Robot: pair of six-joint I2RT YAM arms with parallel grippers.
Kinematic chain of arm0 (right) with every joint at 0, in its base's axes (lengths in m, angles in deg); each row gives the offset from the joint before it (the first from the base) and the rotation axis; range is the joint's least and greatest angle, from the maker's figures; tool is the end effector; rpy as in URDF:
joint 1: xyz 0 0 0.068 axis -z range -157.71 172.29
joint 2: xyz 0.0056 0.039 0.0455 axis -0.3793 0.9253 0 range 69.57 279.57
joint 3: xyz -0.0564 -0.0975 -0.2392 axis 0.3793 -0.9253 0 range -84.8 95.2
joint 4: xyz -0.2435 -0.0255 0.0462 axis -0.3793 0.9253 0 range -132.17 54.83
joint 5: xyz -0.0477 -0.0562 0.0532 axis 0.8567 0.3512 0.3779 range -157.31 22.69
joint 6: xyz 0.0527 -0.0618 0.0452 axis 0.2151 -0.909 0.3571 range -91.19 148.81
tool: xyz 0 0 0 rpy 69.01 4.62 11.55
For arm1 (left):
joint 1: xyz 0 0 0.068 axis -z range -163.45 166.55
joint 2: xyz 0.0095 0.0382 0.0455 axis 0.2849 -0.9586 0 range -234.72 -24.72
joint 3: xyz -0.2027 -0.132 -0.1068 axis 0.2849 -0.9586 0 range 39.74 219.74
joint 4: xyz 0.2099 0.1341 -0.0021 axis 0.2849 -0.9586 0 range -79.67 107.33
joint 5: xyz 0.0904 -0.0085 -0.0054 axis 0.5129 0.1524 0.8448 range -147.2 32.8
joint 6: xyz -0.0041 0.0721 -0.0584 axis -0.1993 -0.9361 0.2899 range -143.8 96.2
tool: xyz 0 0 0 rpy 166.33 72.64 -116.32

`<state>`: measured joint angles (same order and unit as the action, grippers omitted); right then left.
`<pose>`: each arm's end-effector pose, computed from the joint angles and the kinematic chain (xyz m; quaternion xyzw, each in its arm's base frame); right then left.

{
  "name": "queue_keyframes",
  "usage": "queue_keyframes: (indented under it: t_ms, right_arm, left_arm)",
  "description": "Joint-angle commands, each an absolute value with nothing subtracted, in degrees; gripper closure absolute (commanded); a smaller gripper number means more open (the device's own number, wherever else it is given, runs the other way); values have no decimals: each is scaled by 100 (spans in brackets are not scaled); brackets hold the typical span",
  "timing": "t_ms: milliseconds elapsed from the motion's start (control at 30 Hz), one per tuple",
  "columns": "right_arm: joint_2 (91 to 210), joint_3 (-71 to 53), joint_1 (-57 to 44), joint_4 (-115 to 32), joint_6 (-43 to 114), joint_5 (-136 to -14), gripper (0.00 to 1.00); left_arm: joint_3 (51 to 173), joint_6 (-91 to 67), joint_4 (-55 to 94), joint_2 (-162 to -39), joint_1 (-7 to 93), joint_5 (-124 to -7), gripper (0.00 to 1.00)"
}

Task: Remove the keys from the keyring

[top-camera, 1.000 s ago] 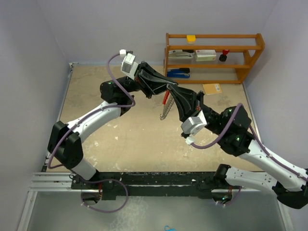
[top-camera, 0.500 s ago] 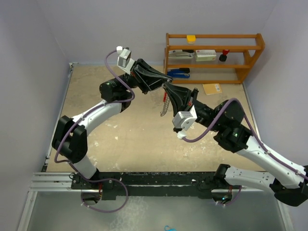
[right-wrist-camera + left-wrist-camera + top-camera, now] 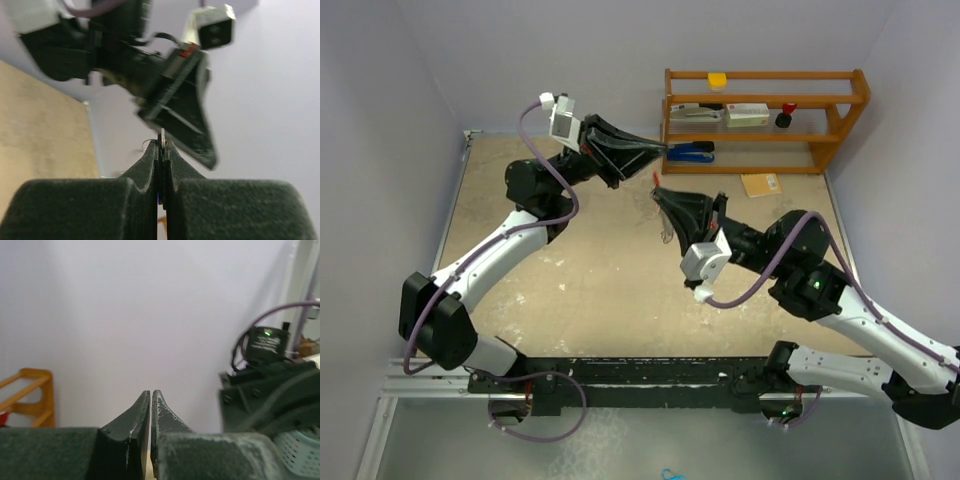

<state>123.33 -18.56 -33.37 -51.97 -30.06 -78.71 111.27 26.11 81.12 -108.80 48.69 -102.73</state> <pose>0.1143 0.1966 0.4872 -0.5109 0.2305 0.0321 0.8275 0.2357 -0.2186 0.4791 0.3135 0.3587 -0.6678 0.5719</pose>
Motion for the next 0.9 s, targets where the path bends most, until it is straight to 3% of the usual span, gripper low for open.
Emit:
queue_keyframes:
  t_ms: [0,400,567,700,867]
  right_arm:
    - [12172,-1999,-3545,-4915,-2748,-8395,100]
    - [12006,-2227,-3545,-5171,-2727,-8235,100]
    - [11967,-2307,-3544,-5271,-2724,-8260,100]
    - [11963,-2318,-3545,-5370,-2718,-8243,100]
    - [11925,-2361,-3545,-5496,-2674,-8235,100]
  left_arm:
    - [11030,1861,7406,-10516,4629,-9195,100]
    - [10796,640,5987,-10064,4609,-8500,100]
    - [10611,322,5667,-10019,4609,-8727,83]
    - [10081,649,6623,-10031,4608,-8844,81]
    - [9756,1415,8318,-10362,4608,-9387,85]
